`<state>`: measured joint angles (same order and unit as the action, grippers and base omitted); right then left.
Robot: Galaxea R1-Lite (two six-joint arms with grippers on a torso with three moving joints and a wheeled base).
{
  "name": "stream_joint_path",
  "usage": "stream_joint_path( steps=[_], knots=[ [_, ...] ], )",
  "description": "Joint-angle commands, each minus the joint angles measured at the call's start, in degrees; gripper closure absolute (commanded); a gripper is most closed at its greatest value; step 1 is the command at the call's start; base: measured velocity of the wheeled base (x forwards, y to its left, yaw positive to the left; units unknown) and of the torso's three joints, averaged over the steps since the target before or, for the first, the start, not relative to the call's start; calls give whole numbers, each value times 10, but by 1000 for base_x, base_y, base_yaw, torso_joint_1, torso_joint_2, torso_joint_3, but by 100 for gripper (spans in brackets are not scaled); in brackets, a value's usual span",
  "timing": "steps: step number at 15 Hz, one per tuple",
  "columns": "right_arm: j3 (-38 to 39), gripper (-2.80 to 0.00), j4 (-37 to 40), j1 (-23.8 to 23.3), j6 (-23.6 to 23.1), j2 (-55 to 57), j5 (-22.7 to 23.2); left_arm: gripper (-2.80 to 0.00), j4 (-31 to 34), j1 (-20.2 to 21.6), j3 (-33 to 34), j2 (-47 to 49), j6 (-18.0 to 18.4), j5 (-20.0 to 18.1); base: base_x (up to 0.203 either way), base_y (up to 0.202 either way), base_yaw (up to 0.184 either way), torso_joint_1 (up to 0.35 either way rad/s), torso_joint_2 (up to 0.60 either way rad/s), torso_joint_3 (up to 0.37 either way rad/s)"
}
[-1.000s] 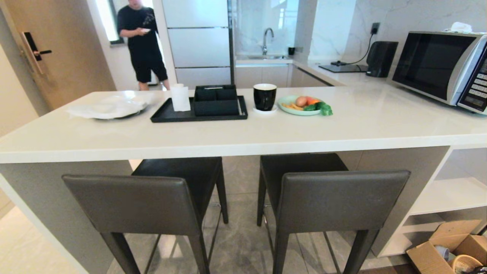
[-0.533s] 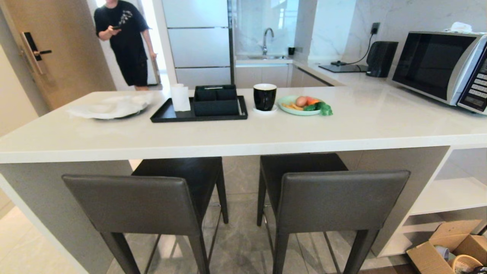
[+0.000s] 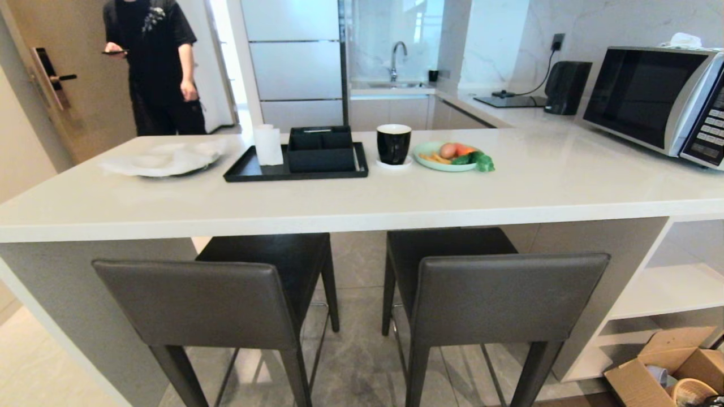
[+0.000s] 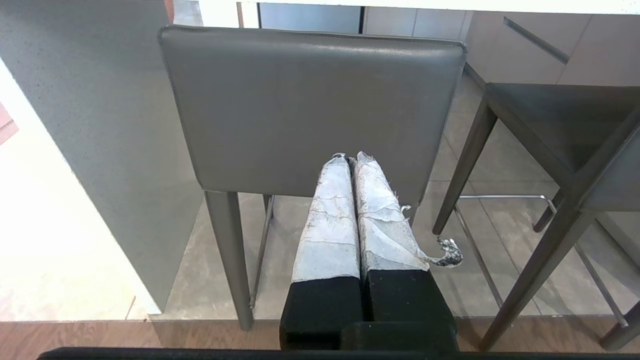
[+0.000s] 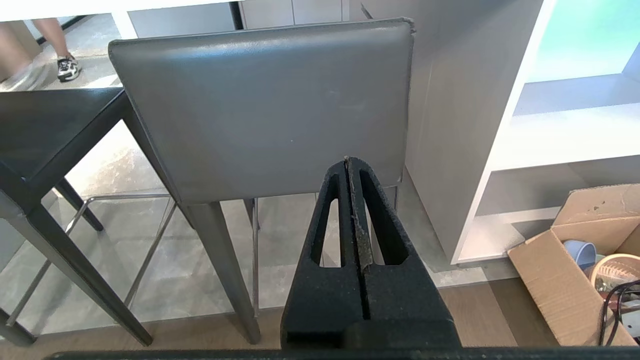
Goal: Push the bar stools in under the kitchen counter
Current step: Pull the gray chair out from under the dining table
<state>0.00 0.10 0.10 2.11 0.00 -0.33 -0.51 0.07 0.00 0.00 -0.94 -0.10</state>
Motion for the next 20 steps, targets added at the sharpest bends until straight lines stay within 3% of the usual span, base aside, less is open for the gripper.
stream_joint_path(
  steps=[1, 16, 20],
  knots=[
    [1, 0, 0, 0, 0, 0, 0, 0, 0, 0, 0, 1, 0, 0, 0, 0, 0, 0, 0, 0],
    [1, 0, 0, 1, 0, 0, 0, 0, 0, 0, 0, 1, 0, 0, 0, 0, 0, 0, 0, 0],
    [1, 0, 0, 0, 0, 0, 0, 0, 0, 0, 0, 1, 0, 0, 1, -155, 5, 4, 4, 3]
  ],
)
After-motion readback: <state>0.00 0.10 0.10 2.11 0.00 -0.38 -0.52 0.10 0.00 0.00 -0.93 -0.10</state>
